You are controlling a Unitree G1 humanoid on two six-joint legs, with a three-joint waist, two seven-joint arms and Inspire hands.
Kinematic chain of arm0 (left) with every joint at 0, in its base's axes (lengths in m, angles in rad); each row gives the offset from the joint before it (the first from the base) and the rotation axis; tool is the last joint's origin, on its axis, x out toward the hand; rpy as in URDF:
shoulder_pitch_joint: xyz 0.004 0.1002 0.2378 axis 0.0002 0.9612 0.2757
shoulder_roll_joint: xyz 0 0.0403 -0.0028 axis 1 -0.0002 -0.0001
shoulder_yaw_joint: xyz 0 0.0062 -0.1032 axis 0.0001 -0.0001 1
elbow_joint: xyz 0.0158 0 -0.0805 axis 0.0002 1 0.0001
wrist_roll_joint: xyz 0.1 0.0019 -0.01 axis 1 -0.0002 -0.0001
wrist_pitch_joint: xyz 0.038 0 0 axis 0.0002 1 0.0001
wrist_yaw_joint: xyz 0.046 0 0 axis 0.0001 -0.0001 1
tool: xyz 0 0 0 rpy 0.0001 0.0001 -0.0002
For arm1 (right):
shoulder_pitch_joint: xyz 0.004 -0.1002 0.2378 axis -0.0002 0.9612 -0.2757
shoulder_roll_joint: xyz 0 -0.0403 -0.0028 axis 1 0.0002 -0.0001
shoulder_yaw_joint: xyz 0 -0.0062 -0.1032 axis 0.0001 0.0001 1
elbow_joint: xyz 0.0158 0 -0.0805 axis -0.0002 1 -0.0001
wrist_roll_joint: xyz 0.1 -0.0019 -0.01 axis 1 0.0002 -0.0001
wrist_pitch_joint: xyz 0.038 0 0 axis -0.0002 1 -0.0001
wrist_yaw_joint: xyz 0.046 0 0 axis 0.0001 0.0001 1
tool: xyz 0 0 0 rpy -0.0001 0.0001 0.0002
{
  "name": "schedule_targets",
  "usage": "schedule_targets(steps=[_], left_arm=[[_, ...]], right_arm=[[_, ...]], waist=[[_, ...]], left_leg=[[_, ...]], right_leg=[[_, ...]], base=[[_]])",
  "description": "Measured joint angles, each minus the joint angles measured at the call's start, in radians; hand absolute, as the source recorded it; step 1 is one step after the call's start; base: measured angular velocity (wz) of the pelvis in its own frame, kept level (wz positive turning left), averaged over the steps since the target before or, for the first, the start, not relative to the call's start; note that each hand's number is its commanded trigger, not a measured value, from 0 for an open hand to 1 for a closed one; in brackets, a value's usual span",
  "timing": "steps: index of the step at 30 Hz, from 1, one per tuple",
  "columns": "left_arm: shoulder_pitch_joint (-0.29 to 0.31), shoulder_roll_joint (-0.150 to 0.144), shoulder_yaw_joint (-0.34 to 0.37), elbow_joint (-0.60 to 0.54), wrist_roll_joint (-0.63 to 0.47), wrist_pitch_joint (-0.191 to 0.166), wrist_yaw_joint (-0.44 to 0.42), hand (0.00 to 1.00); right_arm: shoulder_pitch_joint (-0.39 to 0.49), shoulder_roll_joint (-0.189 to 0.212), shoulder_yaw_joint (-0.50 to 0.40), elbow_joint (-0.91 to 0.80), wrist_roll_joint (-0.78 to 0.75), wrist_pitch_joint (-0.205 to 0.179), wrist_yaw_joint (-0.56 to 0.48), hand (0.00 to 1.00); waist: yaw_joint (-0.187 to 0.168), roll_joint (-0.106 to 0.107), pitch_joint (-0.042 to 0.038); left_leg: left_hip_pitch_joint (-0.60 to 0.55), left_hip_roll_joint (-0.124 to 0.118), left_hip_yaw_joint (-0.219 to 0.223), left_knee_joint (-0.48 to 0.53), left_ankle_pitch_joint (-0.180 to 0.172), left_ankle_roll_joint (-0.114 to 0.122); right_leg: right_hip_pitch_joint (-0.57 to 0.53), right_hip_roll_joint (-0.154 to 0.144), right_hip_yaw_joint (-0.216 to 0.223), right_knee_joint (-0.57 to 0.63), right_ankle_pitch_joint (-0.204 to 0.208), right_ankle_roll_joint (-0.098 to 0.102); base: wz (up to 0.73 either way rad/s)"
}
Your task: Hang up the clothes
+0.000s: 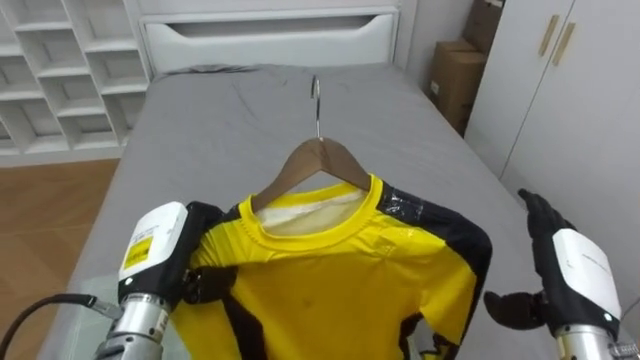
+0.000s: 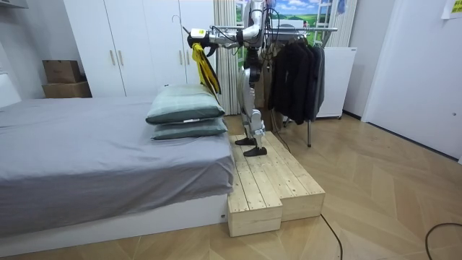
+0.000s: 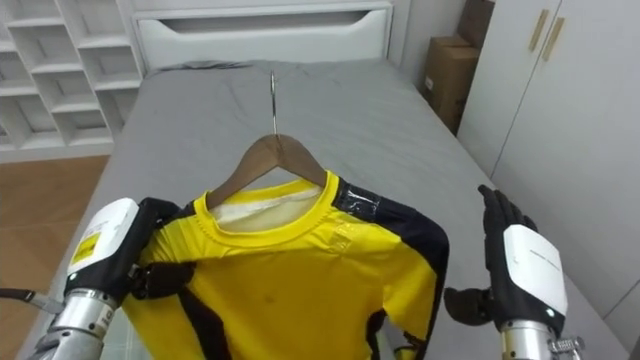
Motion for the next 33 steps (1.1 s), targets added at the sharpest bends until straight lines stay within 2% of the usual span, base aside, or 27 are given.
schedule_targets(steps=[6,13,19,33], left_arm=[[0.006,0.0,-0.001,-0.03,0.018,0.0,-0.002,1.0],[0.043,-0.008,-0.013,-0.084,0.061,0.0,-0.022,1.0],[0.043,-0.014,-0.069,-0.121,0.11,0.0,-0.026,1.0],[0.043,-0.014,-0.08,-0.139,0.128,0.0,-0.026,1.0]], right_arm=[[-0.002,-0.009,0.007,-0.002,0.0,0.0,0.0,0.0],[-0.003,-0.012,0.031,-0.002,0.0,0.0,0.001,0.0],[-0.028,-0.012,0.08,-0.002,0.003,0.0,0.028,0.0],[-0.048,-0.012,0.08,-0.002,0.001,0.0,0.036,0.0]], waist=[[0.013,0.0,0.0001],[0.015,-0.002,0.001],[0.015,-0.005,0.0037],[0.017,-0.008,0.0059]], left_leg=[[0.001,0.0,0.001,0.0,0.0,0.0],[0.013,0.0,-0.006,0.003,0.0,0.0],[0.009,0.0,-0.011,0.003,0.0,0.0],[0.009,0.001,-0.011,-0.002,0.0,-0.001]], right_leg=[[0.001,0.0,0.001,0.0,0.0,0.0],[0.016,-0.002,-0.007,-0.003,0.0,0.0],[0.015,-0.002,-0.011,-0.004,-0.001,0.0],[0.014,0.0,-0.015,-0.018,-0.002,-0.001]], base=[[-0.01],[0.03],[0.02],[0.0]])
